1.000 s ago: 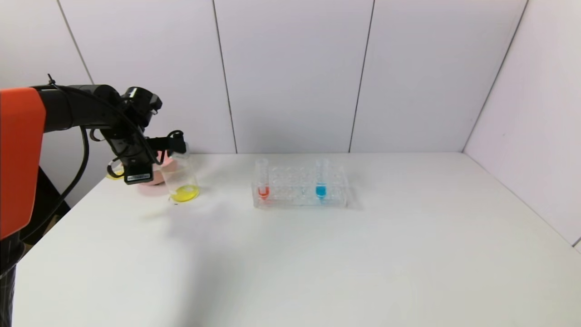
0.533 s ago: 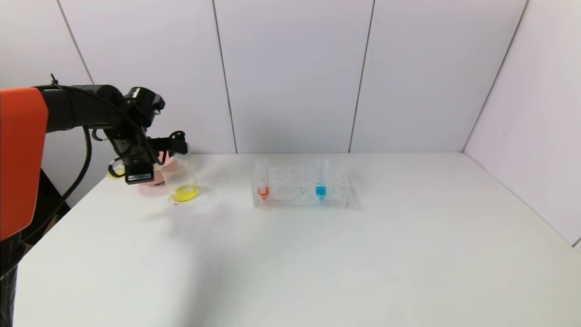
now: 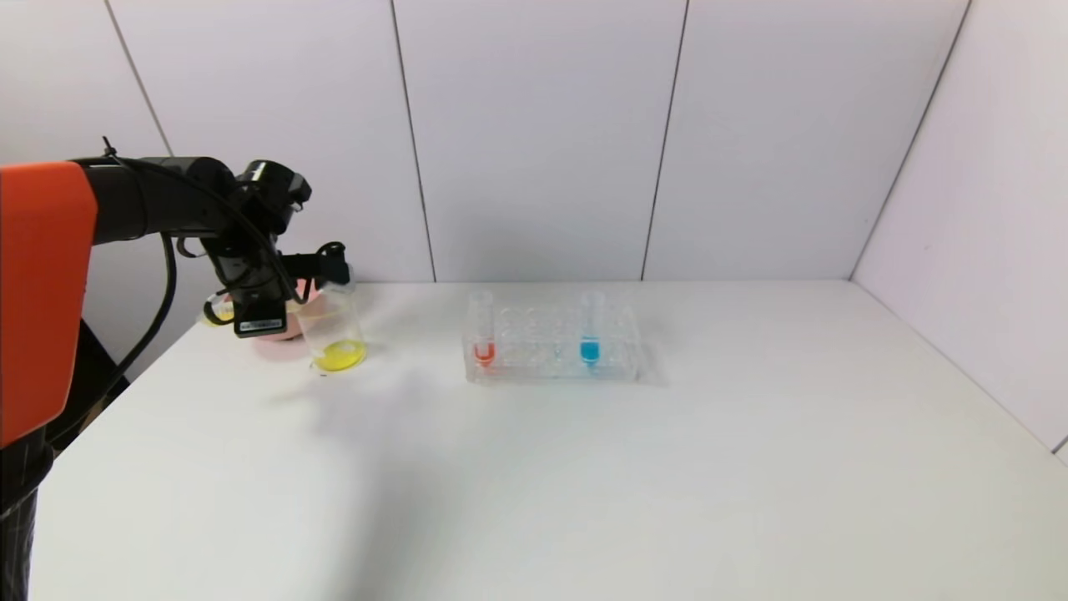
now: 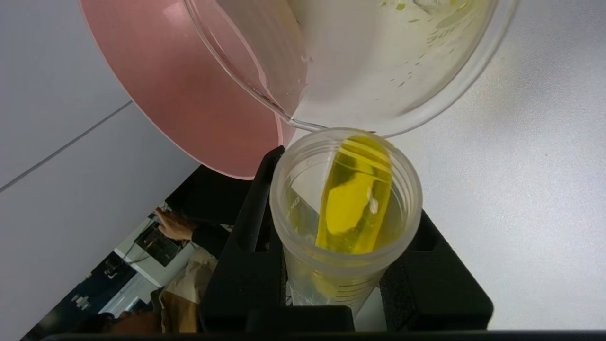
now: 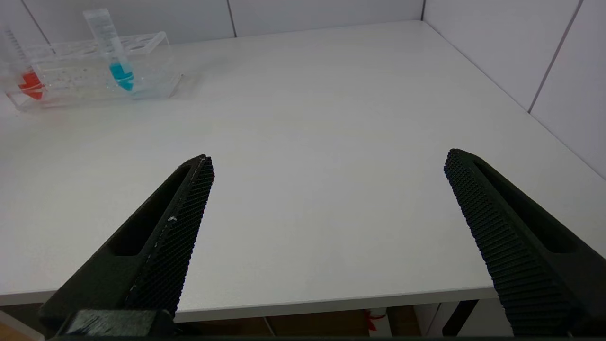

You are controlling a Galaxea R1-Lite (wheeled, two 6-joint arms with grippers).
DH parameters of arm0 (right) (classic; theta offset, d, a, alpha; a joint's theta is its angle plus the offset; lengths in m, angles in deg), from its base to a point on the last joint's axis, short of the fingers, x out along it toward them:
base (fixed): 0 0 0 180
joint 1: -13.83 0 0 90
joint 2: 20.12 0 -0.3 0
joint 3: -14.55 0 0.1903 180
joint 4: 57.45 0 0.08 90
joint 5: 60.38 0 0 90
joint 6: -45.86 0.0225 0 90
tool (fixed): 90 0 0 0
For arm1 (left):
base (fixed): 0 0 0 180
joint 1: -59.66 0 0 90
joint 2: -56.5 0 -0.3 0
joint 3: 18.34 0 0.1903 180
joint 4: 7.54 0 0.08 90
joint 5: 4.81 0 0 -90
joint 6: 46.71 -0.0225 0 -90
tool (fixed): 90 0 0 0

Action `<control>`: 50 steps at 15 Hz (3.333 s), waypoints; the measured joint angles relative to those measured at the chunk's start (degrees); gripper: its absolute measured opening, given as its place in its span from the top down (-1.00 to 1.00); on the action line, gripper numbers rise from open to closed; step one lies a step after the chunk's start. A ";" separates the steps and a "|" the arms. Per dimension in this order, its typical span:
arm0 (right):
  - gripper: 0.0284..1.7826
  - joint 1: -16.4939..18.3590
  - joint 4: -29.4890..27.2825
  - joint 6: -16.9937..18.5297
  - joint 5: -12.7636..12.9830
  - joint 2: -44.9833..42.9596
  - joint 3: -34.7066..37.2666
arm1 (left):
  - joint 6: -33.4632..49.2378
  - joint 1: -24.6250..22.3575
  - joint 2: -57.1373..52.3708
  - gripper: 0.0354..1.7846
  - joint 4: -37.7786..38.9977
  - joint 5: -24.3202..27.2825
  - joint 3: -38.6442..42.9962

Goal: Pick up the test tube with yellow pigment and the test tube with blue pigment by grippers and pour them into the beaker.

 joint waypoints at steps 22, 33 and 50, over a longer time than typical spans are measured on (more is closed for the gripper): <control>-0.99 0.00 0.00 0.00 0.00 0.00 0.00 | 2.69 0.48 0.22 0.42 0.41 -1.38 0.00; -0.99 0.00 0.00 0.02 -0.02 0.00 0.00 | 2.67 1.55 0.57 0.42 0.33 -7.03 0.00; -0.99 0.00 0.00 0.00 0.00 0.00 0.00 | 2.54 2.55 0.41 0.42 0.68 -9.44 0.00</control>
